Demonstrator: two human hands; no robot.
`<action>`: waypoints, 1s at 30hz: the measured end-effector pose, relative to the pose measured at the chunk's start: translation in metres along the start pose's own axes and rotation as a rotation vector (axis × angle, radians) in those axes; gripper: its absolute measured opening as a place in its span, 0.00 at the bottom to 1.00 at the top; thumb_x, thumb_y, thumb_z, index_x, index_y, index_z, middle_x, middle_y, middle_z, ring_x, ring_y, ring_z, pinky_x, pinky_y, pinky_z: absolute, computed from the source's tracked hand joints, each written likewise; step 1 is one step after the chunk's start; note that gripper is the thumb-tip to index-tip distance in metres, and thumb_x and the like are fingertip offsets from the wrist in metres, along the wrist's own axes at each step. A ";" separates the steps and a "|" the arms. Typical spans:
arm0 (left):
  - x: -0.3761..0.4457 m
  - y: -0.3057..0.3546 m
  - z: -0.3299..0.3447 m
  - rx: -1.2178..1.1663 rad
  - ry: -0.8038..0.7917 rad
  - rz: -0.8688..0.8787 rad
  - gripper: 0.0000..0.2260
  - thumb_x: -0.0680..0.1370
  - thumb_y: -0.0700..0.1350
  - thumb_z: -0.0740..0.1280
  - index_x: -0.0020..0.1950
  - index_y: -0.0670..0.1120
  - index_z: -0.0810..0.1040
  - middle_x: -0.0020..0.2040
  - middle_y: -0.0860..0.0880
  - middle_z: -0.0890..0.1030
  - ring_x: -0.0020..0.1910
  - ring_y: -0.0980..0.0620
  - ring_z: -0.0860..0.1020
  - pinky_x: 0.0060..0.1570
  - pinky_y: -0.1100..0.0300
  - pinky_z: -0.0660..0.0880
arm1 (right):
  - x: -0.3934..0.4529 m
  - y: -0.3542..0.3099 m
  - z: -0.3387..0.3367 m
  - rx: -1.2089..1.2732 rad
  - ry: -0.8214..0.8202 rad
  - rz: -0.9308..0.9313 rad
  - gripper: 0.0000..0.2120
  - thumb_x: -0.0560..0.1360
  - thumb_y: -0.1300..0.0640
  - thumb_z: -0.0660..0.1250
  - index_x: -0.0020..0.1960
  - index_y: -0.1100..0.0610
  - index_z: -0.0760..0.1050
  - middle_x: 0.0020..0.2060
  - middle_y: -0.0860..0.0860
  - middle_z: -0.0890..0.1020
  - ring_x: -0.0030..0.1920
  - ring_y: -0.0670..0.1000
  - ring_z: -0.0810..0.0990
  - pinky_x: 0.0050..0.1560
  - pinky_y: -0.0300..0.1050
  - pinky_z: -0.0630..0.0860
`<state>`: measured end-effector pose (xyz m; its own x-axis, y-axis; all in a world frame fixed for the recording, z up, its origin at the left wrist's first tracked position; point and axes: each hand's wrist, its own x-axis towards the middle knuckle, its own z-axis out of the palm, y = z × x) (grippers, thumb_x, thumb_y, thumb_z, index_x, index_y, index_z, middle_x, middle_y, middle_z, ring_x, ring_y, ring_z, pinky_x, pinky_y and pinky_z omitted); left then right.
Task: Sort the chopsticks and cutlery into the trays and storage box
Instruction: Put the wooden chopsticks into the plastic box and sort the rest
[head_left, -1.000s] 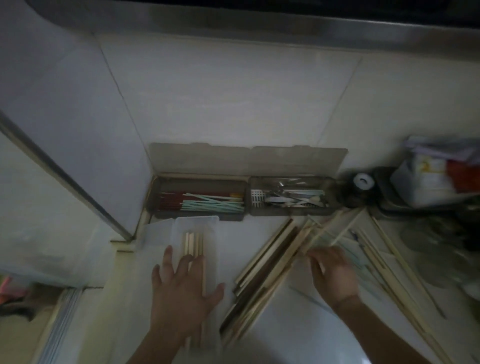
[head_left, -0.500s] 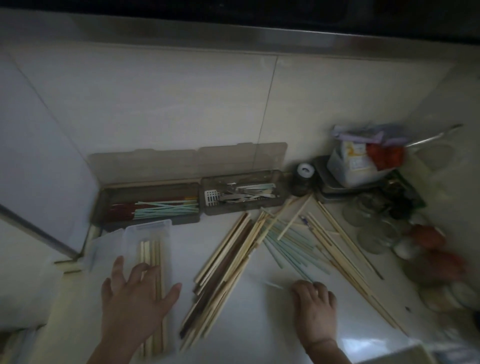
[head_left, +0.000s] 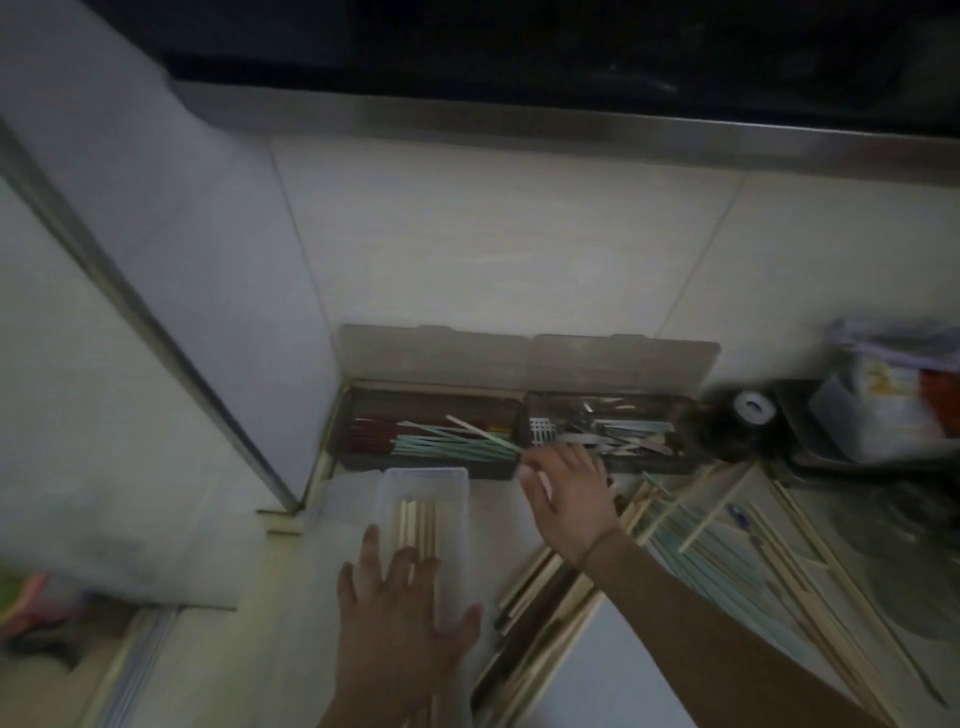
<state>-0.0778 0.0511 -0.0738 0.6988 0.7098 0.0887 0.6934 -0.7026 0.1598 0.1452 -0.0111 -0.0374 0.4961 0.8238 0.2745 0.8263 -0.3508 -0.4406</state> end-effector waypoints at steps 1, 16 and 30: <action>0.000 0.000 0.000 -0.007 -0.005 -0.007 0.30 0.62 0.72 0.64 0.48 0.50 0.84 0.53 0.48 0.82 0.69 0.34 0.69 0.57 0.33 0.70 | 0.015 -0.006 0.005 -0.017 -0.054 -0.027 0.22 0.79 0.40 0.48 0.52 0.50 0.76 0.47 0.49 0.79 0.50 0.54 0.71 0.50 0.50 0.66; 0.002 -0.001 0.005 0.005 -0.031 -0.029 0.30 0.62 0.73 0.64 0.49 0.51 0.83 0.55 0.48 0.81 0.71 0.34 0.67 0.58 0.31 0.69 | 0.060 -0.006 0.049 -0.132 -0.455 -0.109 0.49 0.69 0.29 0.25 0.59 0.51 0.76 0.58 0.48 0.78 0.63 0.55 0.66 0.64 0.52 0.59; -0.003 -0.002 0.007 0.057 -0.056 -0.006 0.31 0.68 0.72 0.58 0.55 0.51 0.83 0.57 0.49 0.81 0.71 0.34 0.64 0.59 0.33 0.69 | -0.181 0.141 -0.030 -0.312 0.156 0.514 0.21 0.69 0.44 0.57 0.45 0.57 0.82 0.47 0.57 0.82 0.51 0.63 0.73 0.50 0.56 0.74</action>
<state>-0.0803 0.0504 -0.0809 0.7023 0.7112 0.0323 0.7053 -0.7012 0.1042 0.1806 -0.2230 -0.1234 0.8651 0.4479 0.2258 0.4983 -0.8187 -0.2854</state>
